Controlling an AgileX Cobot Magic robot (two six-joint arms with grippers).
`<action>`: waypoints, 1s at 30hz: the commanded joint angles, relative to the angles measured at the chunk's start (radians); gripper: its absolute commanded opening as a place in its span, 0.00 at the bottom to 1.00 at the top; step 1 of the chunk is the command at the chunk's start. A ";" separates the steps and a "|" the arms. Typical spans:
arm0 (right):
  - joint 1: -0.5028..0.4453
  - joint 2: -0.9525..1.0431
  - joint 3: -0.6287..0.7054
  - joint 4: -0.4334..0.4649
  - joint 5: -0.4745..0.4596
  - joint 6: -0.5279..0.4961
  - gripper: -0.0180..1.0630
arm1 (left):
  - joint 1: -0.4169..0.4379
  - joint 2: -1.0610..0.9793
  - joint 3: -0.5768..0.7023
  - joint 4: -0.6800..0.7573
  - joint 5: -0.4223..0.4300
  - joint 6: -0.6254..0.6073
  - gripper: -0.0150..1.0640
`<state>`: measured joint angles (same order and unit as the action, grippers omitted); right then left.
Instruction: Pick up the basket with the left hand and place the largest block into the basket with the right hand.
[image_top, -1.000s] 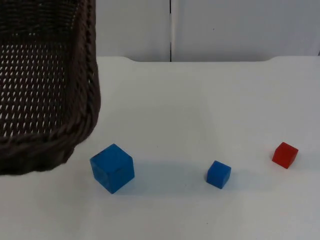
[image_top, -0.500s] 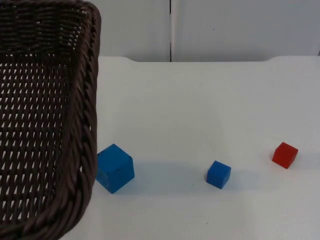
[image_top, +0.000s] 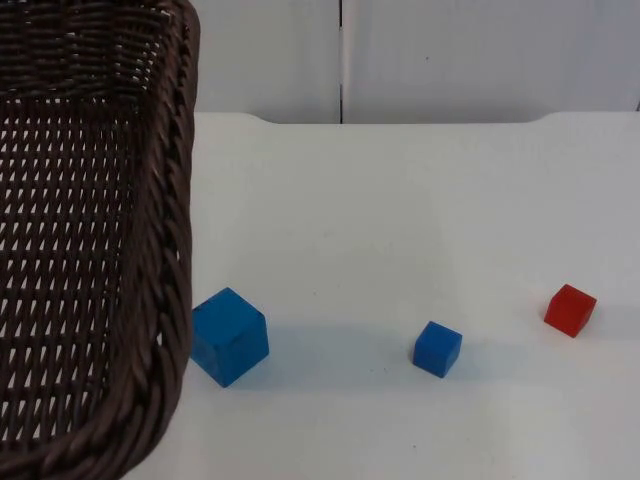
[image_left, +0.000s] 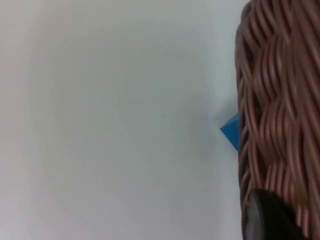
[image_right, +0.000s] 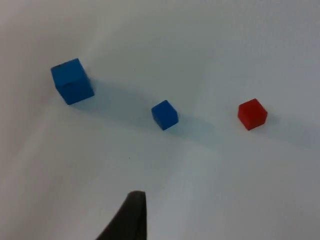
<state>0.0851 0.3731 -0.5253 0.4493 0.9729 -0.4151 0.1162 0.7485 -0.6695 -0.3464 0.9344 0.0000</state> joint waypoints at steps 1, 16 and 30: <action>-0.005 0.058 -0.007 0.046 -0.047 -0.061 0.99 | 0.003 -0.009 -0.001 -0.031 -0.015 -0.006 0.01; -0.003 0.622 -0.146 0.355 -0.169 -0.405 0.99 | 0.003 -0.009 -0.001 -0.029 -0.021 0.000 0.01; 0.176 0.892 -0.281 0.391 -0.354 -0.589 0.99 | 0.003 -0.009 -0.001 -0.027 -0.023 0.007 0.01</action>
<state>0.2071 1.2375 -0.7992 0.8274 0.6759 -0.9564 0.1162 0.7485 -0.6695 -0.3464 0.9344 0.0096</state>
